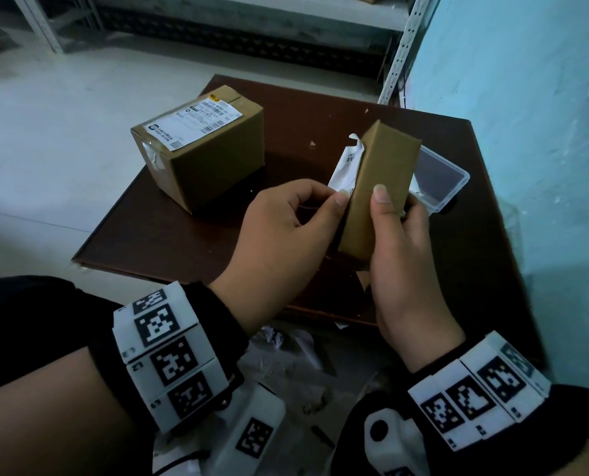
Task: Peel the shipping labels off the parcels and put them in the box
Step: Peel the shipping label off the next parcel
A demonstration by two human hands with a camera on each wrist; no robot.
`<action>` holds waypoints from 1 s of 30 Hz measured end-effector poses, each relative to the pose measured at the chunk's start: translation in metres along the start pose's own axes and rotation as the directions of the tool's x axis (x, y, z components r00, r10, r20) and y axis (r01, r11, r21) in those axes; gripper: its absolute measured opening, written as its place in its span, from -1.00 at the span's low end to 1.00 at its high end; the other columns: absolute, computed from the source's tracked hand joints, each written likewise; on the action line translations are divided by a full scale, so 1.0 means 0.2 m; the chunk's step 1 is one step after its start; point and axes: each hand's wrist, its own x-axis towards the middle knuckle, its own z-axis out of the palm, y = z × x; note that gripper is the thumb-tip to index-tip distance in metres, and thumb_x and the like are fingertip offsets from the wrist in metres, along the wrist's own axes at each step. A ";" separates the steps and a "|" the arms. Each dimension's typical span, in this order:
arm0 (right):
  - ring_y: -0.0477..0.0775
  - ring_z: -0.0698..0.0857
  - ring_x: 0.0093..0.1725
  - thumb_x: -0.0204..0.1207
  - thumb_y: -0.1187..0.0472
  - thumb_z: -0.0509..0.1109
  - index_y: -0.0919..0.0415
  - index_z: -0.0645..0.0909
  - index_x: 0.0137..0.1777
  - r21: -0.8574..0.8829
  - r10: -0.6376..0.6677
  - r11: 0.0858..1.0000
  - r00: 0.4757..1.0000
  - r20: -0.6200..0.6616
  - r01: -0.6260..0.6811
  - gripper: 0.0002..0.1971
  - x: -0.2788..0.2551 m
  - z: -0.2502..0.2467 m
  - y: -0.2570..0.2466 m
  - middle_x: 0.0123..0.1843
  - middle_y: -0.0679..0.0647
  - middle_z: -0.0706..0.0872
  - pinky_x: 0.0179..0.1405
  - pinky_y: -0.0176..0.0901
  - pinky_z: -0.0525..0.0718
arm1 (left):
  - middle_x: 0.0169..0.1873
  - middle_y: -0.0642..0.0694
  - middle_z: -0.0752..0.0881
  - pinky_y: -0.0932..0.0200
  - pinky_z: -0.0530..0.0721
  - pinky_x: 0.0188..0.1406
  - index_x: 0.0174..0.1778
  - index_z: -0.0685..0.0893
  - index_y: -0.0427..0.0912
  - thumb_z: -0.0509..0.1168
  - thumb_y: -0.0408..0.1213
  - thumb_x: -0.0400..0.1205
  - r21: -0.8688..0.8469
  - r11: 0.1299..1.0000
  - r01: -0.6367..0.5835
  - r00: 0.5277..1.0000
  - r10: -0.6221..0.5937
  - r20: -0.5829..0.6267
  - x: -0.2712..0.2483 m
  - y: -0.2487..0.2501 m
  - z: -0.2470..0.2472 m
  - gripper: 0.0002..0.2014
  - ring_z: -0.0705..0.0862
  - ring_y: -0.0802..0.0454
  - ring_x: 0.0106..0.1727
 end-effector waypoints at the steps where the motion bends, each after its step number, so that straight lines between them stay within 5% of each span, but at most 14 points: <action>1: -0.17 0.83 0.13 0.83 -0.22 0.25 -0.15 0.38 0.69 0.000 0.004 1.000 1.000 -0.001 -0.004 -0.51 0.00 0.00 0.00 0.27 -0.12 0.75 0.24 0.02 0.82 | -0.26 0.01 0.85 -0.01 0.83 -0.15 -0.04 0.87 -0.04 0.40 -0.17 0.79 0.016 1.000 0.002 1.000 -0.002 0.001 0.00 0.00 0.00 -0.84 0.82 0.06 -0.21; 6: -0.09 0.81 0.22 0.83 -0.22 0.25 -0.20 0.39 0.63 0.013 0.016 1.000 1.000 0.001 -0.016 -0.57 0.00 0.00 0.00 0.30 -0.08 0.74 0.27 0.06 0.81 | -0.21 -0.06 0.83 -0.16 0.83 -0.05 -0.07 0.80 -0.10 0.31 -0.11 0.83 -0.021 1.000 0.018 1.000 -0.019 -0.016 0.00 0.00 0.01 -0.75 0.82 -0.02 -0.12; 10: -0.23 0.85 0.14 0.85 -0.15 0.25 -0.11 0.41 0.66 0.048 -0.049 0.998 0.999 0.023 0.048 -0.57 -0.01 -0.01 -0.02 0.25 -0.10 0.80 0.24 -0.04 0.83 | -0.24 -0.03 0.86 0.11 0.83 -0.22 -0.08 0.85 -0.16 0.56 -0.08 0.62 -0.084 0.995 -0.050 0.999 0.050 0.001 -0.01 0.03 0.00 -0.80 0.85 0.10 -0.19; 14: -0.07 0.85 0.25 0.71 -0.30 0.27 -0.16 0.48 0.62 0.080 -0.087 0.993 0.996 0.026 0.084 -0.48 -0.01 0.00 -0.02 0.30 -0.03 0.81 0.39 0.18 0.82 | -0.16 0.00 0.90 0.34 0.77 -0.18 -0.04 0.90 -0.15 0.59 -0.21 0.61 -0.133 0.988 -0.074 0.997 0.071 -0.032 0.01 0.03 -0.02 -0.90 0.87 0.16 -0.14; 19: -0.04 0.85 0.25 0.72 -0.29 0.28 -0.30 0.53 0.46 0.071 -0.075 0.995 0.997 0.029 0.072 -0.64 -0.02 0.00 0.00 0.32 0.00 0.80 0.35 0.16 0.83 | -0.25 -0.03 0.87 0.14 0.80 -0.29 -0.10 0.87 -0.11 0.49 -0.19 0.72 -0.040 0.999 0.001 1.000 -0.001 -0.022 0.02 0.00 -0.02 -0.88 0.84 0.01 -0.24; 21: -0.06 0.86 0.23 0.75 -0.29 0.28 -0.33 0.56 0.37 0.075 -0.053 0.996 0.998 0.015 0.052 -0.73 -0.01 -0.01 0.00 0.30 -0.03 0.82 0.37 0.18 0.83 | -0.30 -0.05 0.85 0.20 0.74 -0.36 -0.13 0.84 -0.14 0.44 -0.19 0.76 -0.062 0.997 0.053 0.998 -0.055 -0.030 0.02 0.00 -0.01 -0.82 0.79 0.11 -0.32; 25: 0.05 0.86 0.28 0.61 -0.41 0.28 -0.26 0.58 0.53 0.161 0.041 0.986 0.999 -0.029 -0.036 -0.45 0.01 -0.01 0.00 0.32 0.00 0.84 0.41 0.27 0.79 | -0.10 -0.24 0.89 0.05 0.88 0.03 -0.07 0.85 -0.32 0.32 -0.21 0.83 -0.401 0.894 0.198 0.976 -0.219 -0.007 0.03 0.03 0.00 -0.69 0.88 -0.10 -0.03; 30: 0.17 0.86 0.30 0.71 -0.36 0.26 -0.12 0.56 0.64 0.229 0.099 0.970 0.993 -0.060 -0.083 -0.41 0.03 -0.01 0.01 0.33 0.11 0.85 0.40 0.34 0.78 | -0.04 -0.05 0.91 0.17 0.83 0.04 -0.02 0.91 -0.23 0.58 -0.18 0.62 -0.157 0.987 0.029 0.996 -0.016 0.084 0.01 0.01 -0.02 -0.83 0.87 0.14 0.02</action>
